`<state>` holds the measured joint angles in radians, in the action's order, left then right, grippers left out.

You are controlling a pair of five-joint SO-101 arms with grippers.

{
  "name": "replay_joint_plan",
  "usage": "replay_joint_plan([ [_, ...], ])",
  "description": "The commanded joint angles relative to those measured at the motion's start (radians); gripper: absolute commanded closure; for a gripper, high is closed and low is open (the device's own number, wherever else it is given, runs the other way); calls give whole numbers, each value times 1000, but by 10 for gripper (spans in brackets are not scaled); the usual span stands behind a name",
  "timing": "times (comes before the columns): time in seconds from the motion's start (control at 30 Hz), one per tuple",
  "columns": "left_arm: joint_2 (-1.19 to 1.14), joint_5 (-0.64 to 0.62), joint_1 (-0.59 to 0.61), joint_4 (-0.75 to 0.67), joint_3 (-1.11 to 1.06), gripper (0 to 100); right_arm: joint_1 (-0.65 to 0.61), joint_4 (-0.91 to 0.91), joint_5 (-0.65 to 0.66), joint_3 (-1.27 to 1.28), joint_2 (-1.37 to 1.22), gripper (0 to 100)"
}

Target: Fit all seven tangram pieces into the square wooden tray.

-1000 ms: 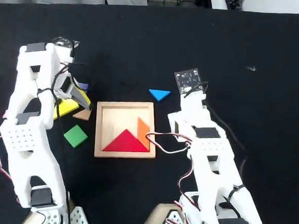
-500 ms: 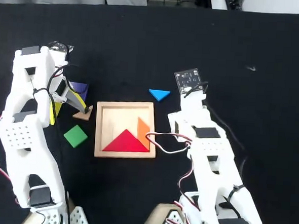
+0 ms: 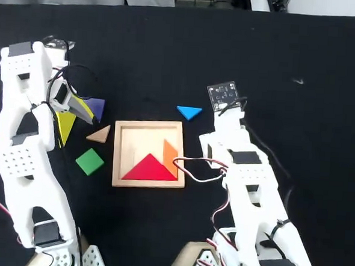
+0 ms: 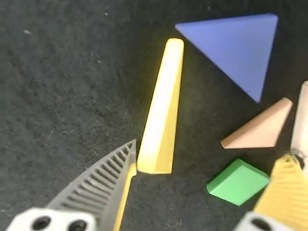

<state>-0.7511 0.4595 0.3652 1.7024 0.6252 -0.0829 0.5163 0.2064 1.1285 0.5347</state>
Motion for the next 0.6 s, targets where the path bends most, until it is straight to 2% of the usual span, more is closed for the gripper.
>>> replay_joint_plan([
  [0.0,6,-11,-19,25,47,638,-14,-20,11,-5,-4,861],
  [0.1,6,-9,-42,25,31,762,-14,-20,11,-5,-4,861],
  [0.17,6,-8,-51,25,33,802,-14,-20,11,-5,-4,861],
  [0.57,18,-17,-50,34,31,791,-14,-20,11,-5,-4,861],
])
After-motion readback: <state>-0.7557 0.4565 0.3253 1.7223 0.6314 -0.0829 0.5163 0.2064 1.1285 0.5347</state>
